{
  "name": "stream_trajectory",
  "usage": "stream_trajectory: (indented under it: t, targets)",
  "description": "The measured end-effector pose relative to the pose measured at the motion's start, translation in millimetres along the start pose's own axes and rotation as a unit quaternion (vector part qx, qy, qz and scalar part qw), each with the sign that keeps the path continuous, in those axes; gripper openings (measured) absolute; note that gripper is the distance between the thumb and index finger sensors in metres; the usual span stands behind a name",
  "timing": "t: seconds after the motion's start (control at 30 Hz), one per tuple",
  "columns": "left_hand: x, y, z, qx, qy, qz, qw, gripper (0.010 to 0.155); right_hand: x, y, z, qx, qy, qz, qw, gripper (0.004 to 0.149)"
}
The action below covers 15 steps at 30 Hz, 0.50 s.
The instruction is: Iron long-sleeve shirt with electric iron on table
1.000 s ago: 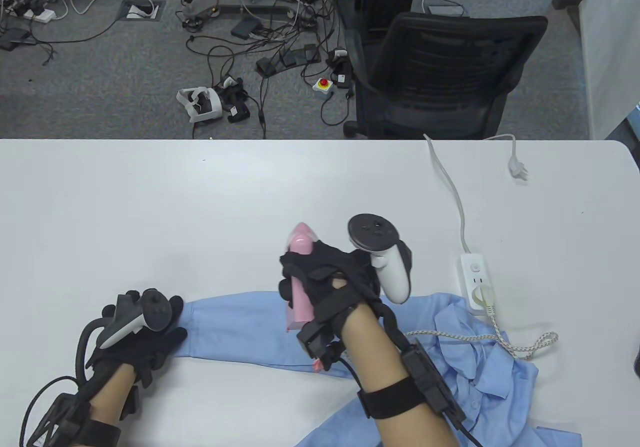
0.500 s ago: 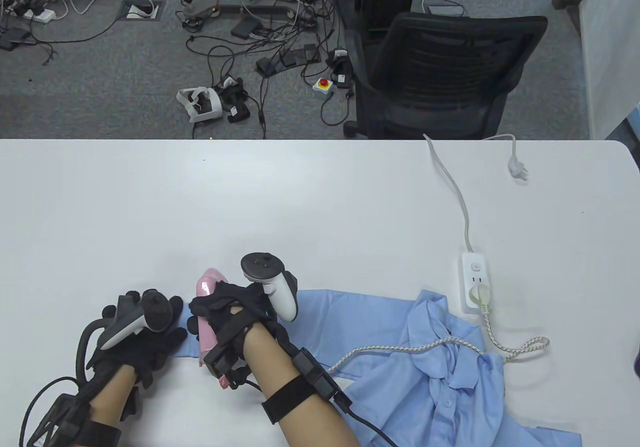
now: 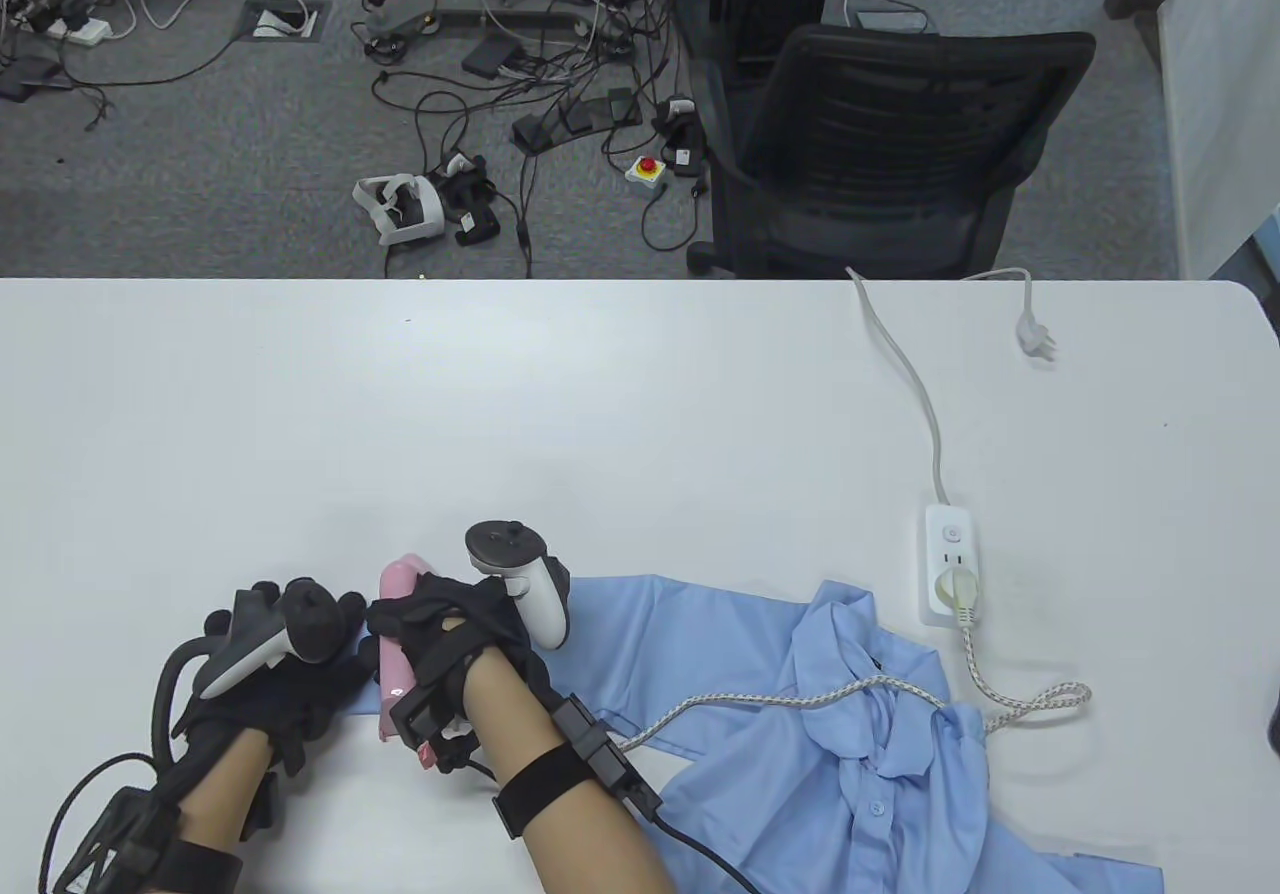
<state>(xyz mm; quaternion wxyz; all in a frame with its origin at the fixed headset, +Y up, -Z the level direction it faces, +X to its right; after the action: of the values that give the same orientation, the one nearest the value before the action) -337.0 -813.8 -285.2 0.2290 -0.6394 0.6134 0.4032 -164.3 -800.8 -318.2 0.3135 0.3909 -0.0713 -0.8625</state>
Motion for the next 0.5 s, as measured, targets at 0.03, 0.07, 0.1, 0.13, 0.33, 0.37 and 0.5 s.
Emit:
stream_trajectory:
  t: [0.03,0.07,0.1,0.13,0.33,0.37,0.5]
  targets:
    - [-0.1,-0.9,-0.5,-0.002,-0.004,-0.004,1.000,0.064,-0.4,0.7,-1.6,0.002,0.006,0.004,1.000,0.069]
    - [-0.7,-1.3,-0.9,-0.002,-0.007,0.000,1.000,0.063,-1.6,0.9,-2.9,0.003,0.012,0.009,1.000,0.069]
    - [-1.5,-2.9,-1.7,0.005,-0.009,0.003,1.000,0.063,-4.3,1.8,-6.7,-0.005,0.026,0.016,1.000,0.068]
    - [-1.9,-4.3,-1.9,0.016,-0.011,0.003,1.000,0.063,-6.6,3.5,-10.4,-0.011,0.036,0.022,0.999,0.068]
    - [-4.9,-11.1,-3.1,0.033,-0.035,0.002,0.999,0.074,-34.4,33.0,-50.4,0.031,0.067,0.043,0.996,0.067]
    - [-5.4,-12.8,-3.7,0.032,-0.036,0.003,0.999,0.077,-42.2,39.5,-59.3,0.028,0.083,0.050,0.995,0.067]
    - [-6.1,-17.1,-4.7,0.066,-0.050,0.017,0.996,0.079,-64.6,59.3,-85.5,0.047,0.111,0.059,0.991,0.067]
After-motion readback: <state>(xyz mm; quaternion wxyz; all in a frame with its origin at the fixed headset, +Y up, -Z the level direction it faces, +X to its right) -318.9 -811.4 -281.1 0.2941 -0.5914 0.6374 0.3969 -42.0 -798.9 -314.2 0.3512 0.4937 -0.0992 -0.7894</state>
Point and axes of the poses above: the tracker on the back of each hand, its own y axis roughly to the little-finger side, its own x axis roughly from the wrist to the fingertips, z = x × y, the point moved 4 cm from there along x, roughly from the wrist to the fingertips, and after that the axes turned 12 degrees about -x, right-handed, at the moved point
